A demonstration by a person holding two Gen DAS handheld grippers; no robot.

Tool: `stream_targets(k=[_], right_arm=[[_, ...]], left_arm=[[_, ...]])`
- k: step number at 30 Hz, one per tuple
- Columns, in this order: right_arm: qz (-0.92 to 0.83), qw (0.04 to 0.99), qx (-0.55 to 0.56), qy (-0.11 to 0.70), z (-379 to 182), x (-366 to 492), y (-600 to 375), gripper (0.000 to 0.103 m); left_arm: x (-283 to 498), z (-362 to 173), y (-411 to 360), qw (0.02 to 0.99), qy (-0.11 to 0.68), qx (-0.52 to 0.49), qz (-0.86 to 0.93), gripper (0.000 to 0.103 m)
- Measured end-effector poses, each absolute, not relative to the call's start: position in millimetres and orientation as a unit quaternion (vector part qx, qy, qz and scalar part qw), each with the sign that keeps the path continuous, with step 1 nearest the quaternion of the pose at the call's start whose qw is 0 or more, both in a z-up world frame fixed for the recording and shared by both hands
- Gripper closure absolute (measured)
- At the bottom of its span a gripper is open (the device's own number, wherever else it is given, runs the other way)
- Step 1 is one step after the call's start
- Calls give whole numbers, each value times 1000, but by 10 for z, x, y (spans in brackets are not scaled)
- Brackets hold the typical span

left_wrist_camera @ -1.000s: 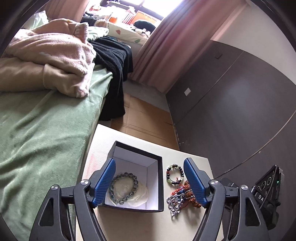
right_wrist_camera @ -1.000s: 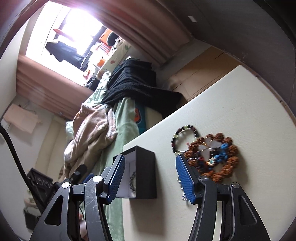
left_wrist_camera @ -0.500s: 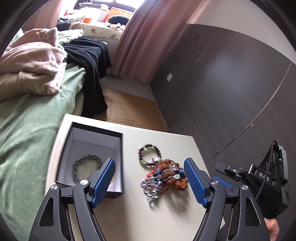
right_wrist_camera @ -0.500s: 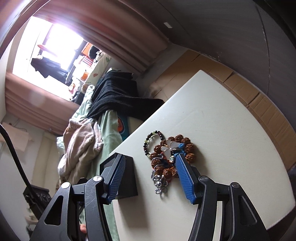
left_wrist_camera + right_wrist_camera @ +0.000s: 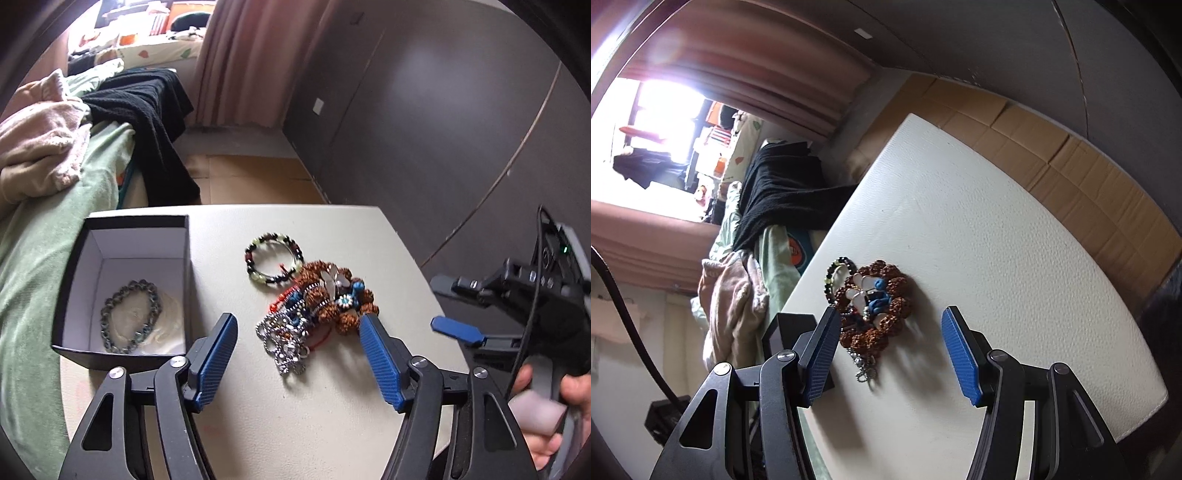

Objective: Organize jewelry
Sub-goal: 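Close the left gripper on a silver chain bracelet while right grasps the brown rudraksha bracelet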

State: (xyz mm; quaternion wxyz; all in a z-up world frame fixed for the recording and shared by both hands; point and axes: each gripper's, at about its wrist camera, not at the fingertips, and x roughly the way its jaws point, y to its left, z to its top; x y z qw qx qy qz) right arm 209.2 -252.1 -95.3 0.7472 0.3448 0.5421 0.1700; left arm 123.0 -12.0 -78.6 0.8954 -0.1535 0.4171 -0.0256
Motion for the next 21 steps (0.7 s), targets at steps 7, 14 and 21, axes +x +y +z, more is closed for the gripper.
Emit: stream_targets(k=[7, 14, 21], right_arm=[[157, 745, 369, 532, -920, 2142, -2672, 45], [149, 741, 385, 530, -933, 2198, -2780, 45], [157, 736, 381, 537, -955, 2228, -2722, 45]], left_arm=[[1394, -1130, -348, 875, 473, -101, -11, 49], [1493, -1333, -389, 867, 491, -91, -1, 60], [1489, -1293, -385, 867, 490, -85, 0, 87]])
